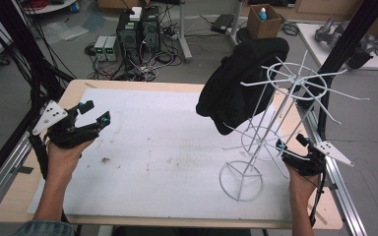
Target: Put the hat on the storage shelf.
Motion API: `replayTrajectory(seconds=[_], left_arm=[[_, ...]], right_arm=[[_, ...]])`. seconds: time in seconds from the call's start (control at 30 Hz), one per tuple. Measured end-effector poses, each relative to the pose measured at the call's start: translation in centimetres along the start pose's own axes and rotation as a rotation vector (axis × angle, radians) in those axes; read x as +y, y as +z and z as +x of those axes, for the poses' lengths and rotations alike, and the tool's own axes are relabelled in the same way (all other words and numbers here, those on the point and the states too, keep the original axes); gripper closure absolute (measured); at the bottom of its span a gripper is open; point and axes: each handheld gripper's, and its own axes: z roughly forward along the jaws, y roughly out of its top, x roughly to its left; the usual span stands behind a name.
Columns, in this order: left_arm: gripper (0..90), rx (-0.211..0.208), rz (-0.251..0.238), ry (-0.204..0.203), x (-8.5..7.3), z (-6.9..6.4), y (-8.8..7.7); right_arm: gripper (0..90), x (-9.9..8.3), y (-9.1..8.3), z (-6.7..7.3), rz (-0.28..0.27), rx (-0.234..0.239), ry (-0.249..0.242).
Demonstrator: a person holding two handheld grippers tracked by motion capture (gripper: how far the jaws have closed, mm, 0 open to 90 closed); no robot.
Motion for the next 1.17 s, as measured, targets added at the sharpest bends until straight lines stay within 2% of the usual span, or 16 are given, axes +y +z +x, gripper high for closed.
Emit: replayTrajectory(seconds=[0.03,0.2,0.27,0.37,0.63,1.1,1.17], left_arm=[[28.3,0.020,0.001,-0.005,-0.6,0.2,-0.5],[28.0,0.050,0.003,0.002,-1.6,0.4,-1.4],[27.8,0.064,0.013,0.017,-2.3,0.5,-1.9],[27.4,0.079,0.027,0.031,-2.7,0.5,-2.2],[25.9,0.121,0.052,0.027,-4.4,0.8,-2.8],[25.9,0.136,0.061,0.027,-5.1,1.0,-3.1],[25.5,0.137,0.060,0.024,-5.2,1.1,-3.1]], right_arm=[[10.9,0.0,0.1,0.0,0.001,-0.003,-0.001],[10.9,-0.1,0.2,0.1,0.000,0.002,-0.010],[10.9,-0.1,0.2,0.1,0.008,0.006,-0.009],[10.9,-0.1,0.2,0.1,0.007,0.004,-0.015],[10.9,-0.1,0.3,0.1,0.010,0.011,-0.014],[10.9,-0.1,0.5,0.1,0.000,0.009,-0.026],[10.9,-0.1,0.5,0.2,0.003,0.006,-0.013]])
